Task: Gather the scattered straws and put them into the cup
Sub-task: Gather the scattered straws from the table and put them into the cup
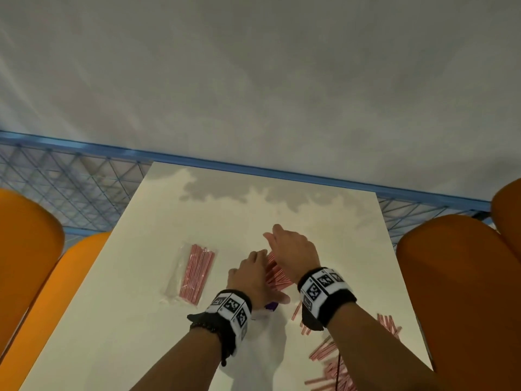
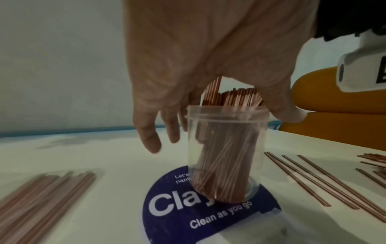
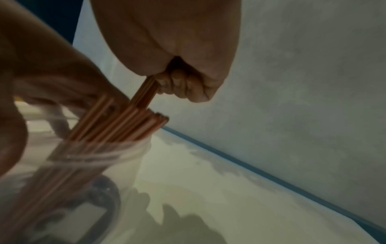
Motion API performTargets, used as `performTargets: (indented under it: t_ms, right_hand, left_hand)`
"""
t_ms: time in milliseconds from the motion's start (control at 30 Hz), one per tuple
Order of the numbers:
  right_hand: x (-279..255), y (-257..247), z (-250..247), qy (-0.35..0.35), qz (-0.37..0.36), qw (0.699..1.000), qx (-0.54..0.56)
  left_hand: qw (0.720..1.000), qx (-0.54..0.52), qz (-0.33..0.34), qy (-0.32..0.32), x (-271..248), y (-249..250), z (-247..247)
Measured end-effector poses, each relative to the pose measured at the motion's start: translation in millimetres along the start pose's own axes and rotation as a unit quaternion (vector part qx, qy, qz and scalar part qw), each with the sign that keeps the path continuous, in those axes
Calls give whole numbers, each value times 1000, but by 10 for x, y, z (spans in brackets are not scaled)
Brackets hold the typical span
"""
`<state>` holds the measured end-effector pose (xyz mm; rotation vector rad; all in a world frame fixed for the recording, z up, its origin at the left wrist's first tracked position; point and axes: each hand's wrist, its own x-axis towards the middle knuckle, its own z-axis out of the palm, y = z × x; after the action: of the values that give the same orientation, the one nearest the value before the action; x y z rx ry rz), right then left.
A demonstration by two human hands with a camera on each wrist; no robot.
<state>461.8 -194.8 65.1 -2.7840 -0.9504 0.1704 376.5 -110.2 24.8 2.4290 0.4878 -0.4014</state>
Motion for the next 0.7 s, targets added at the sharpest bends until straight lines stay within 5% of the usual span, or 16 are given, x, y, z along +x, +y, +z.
performTargets:
  t_ms: [133, 300, 400, 467, 533, 633, 700]
  right_hand:
    - [78, 88, 246, -48, -7, 996, -78]
    - [57, 44, 343, -142, 27, 990, 3]
    - [-66, 30, 82, -91, 68, 986, 119]
    - [-342, 127, -197, 9, 71, 982, 174]
    - [-785, 303, -473, 75, 71, 971, 214]
    - [-1669, 646, -691, 22, 134, 958, 254]
    - [-2253, 916, -583, -45, 197, 953, 227]
  left_hand:
    - [1000, -27, 11, -2, 14, -41, 60]
    - [999, -30, 12, -6, 5, -27, 57]
    - [1000, -18, 3, -19, -32, -21, 5]
    - [999, -29, 5, 14, -159, -3, -72]
    - [991, -62, 36, 113, -379, -32, -151]
    - [954, -94, 140, 247, -812, -170, -38]
    - [973, -72, 148, 160, -1075, -232, 165]
